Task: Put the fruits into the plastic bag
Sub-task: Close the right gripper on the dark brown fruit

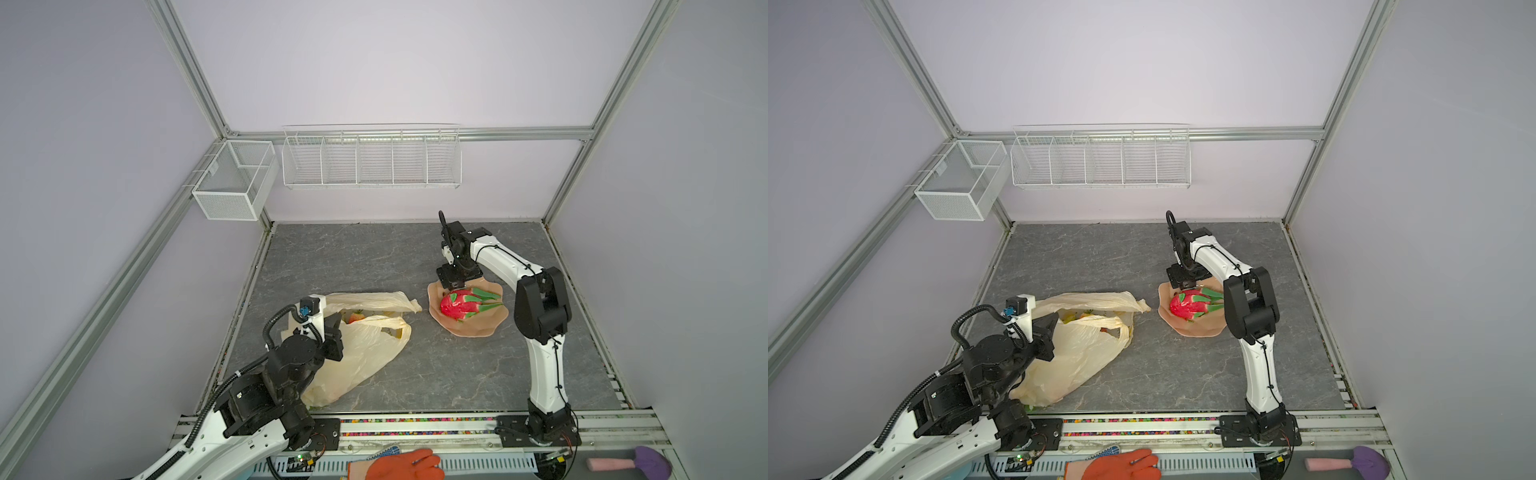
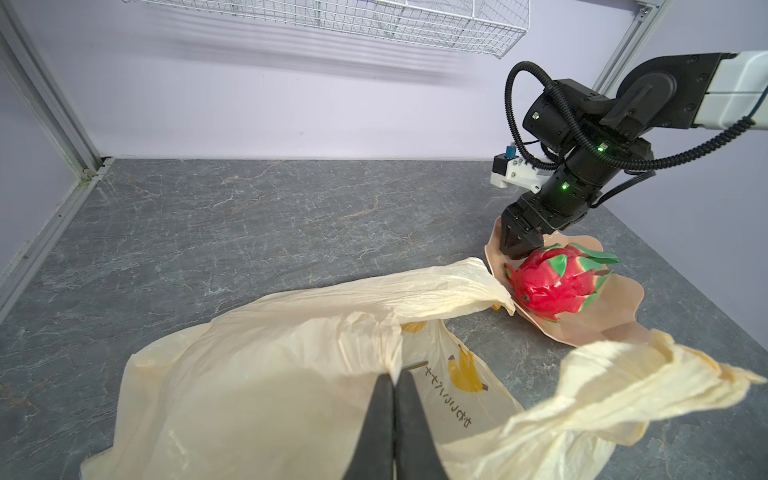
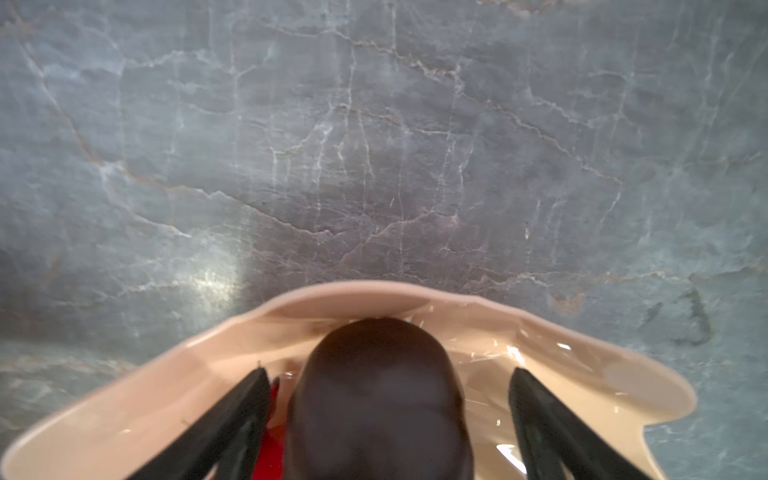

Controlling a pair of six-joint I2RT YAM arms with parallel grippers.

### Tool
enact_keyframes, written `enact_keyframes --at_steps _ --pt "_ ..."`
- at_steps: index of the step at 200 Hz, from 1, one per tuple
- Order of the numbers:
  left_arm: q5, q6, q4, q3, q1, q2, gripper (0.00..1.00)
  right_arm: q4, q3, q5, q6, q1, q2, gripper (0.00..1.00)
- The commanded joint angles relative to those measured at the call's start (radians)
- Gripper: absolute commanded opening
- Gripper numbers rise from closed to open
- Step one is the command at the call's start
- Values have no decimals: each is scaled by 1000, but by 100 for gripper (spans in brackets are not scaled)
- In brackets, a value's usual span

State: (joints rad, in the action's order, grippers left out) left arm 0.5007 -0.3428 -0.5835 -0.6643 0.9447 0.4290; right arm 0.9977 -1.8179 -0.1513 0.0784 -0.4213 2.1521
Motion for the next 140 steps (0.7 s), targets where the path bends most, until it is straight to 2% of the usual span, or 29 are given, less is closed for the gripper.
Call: enact_keyframes --at_steps 1,36,75,120,140 --pt "15 0 -14 -25 0 -6 0 -21 31 -16 2 -5 -17 83" --pt "11 2 -8 -23 1 -6 0 -24 46 -22 3 -5 -32 67" --pt "12 2 -12 -24 0 -9 0 -18 46 -46 11 -6 -75 54" --pt "6 2 -12 -25 0 -10 0 -11 32 -48 25 -6 -171 49" --pt "6 4 -12 -27 -1 -9 0 -22 44 0 48 -5 -232 48"
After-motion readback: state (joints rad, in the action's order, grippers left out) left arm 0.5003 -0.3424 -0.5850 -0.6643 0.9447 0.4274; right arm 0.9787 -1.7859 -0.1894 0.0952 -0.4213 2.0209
